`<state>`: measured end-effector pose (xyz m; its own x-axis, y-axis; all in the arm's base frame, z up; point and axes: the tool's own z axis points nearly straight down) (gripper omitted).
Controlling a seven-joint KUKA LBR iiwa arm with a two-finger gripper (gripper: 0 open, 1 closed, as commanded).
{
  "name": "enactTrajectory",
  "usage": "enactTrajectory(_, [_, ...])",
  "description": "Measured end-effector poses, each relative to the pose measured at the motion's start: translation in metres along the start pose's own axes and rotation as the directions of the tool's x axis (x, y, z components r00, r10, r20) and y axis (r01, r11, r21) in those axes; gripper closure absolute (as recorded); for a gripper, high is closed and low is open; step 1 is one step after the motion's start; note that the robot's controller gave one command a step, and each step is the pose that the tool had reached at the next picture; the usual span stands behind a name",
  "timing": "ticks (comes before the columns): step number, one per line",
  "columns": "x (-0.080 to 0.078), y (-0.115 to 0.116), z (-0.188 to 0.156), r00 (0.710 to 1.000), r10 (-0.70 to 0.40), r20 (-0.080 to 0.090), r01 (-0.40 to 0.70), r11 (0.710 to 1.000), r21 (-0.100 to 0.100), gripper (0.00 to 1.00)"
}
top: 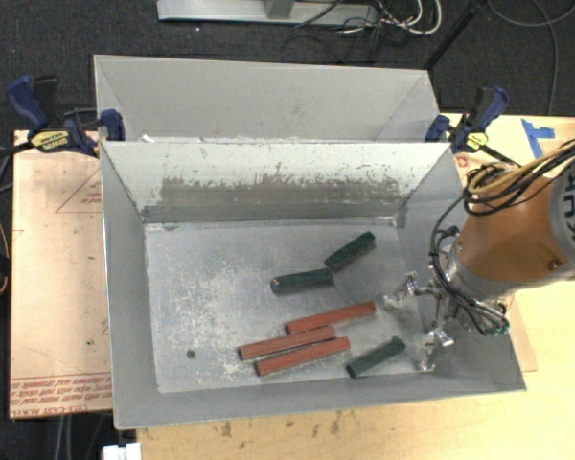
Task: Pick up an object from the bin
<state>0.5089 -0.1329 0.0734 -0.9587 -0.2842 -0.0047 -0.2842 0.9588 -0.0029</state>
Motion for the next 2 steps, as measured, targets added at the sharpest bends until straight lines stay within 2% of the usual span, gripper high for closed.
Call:
enactTrajectory(1, [0.0,0.001,0.0,1.0,0.004,0.001,-0.004,1.0,0.0,0.0])
enactTrajectory(2, [0.002,-0.006,-0.052,0.998,-0.054,-0.007,0.054,0.999,-0.007,0.0])
